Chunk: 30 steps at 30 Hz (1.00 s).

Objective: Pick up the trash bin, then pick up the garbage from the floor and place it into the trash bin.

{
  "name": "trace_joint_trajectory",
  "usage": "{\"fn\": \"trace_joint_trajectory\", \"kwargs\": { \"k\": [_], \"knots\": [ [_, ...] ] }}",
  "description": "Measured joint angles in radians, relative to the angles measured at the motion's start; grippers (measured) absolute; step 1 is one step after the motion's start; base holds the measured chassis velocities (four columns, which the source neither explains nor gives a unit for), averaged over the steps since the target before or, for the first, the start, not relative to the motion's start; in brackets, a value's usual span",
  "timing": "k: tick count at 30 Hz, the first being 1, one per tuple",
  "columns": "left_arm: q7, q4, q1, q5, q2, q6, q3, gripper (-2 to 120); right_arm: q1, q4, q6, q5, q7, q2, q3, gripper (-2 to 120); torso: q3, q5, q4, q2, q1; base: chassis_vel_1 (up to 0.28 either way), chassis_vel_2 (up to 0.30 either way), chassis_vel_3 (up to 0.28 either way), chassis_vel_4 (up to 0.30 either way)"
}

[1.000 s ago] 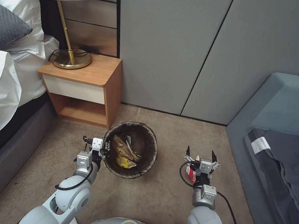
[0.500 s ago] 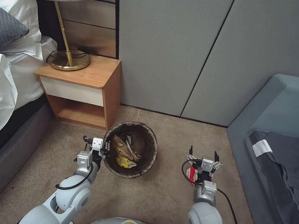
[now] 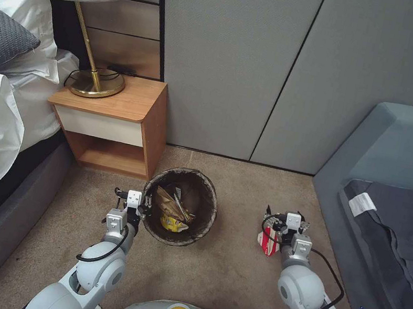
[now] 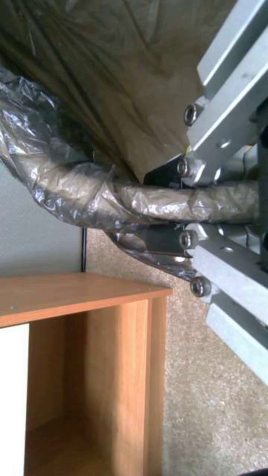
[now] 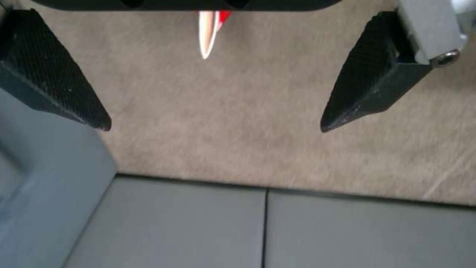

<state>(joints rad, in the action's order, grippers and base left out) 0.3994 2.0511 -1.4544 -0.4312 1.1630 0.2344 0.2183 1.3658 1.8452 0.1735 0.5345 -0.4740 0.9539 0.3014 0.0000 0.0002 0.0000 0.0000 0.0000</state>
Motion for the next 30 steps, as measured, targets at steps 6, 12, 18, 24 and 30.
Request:
{"fn": "trace_joint_trajectory", "kwargs": {
  "k": [6,12,18,24,30],
  "knots": [
    [0.000,0.000,0.000,-0.002,-0.003,0.000,0.000,2,-0.061,-0.077,0.029,0.076,0.060,-0.024,-0.031,100,0.000,-0.0001,-0.0001,0.000,0.000,0.000,0.000,0.000,0.000],
    [0.000,-0.006,0.004,-0.002,-0.003,0.000,-0.002,2,-0.103,-0.174,0.029,0.078,0.110,-0.018,-0.051,100,0.000,-0.0001,0.0000,0.000,0.000,0.000,0.000,0.000,0.000],
    [0.000,-0.012,0.012,-0.004,-0.003,0.001,-0.006,2,-0.142,-0.287,0.013,0.056,0.138,0.004,-0.067,100,0.000,-0.0001,0.0001,0.000,0.000,0.000,0.000,0.000,0.000],
    [0.000,-0.014,0.017,-0.006,-0.004,0.002,-0.014,2,-0.162,-0.367,-0.008,0.041,0.142,0.027,-0.067,100,0.000,-0.0003,-0.0001,0.000,0.000,0.000,0.000,0.000,0.000],
    [0.001,-0.014,0.017,-0.006,-0.005,0.003,-0.017,2,-0.179,-0.411,-0.013,0.040,0.144,0.045,-0.069,100,0.000,-0.0003,-0.0001,0.000,0.000,0.000,0.000,0.000,0.000]
  ]
}}
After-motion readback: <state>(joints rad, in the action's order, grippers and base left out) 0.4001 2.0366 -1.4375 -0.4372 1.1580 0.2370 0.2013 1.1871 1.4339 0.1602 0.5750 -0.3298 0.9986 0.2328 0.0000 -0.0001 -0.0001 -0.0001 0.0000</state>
